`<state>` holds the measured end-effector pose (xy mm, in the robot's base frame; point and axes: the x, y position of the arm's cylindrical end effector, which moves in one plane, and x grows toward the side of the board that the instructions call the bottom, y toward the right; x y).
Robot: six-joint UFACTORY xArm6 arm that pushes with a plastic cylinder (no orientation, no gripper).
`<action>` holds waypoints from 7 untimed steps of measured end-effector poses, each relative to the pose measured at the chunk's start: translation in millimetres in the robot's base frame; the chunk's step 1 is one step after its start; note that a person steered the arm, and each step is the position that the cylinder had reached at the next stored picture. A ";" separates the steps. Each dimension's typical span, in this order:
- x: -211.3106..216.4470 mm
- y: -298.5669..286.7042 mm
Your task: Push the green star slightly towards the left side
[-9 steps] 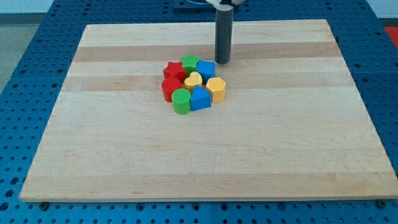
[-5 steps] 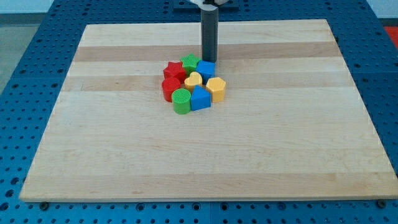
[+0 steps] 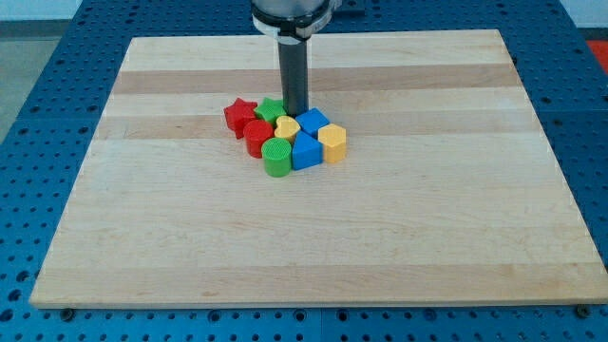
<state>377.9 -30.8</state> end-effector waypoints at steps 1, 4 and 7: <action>6.8 -4.2; 1.6 -24.7; 5.7 -57.3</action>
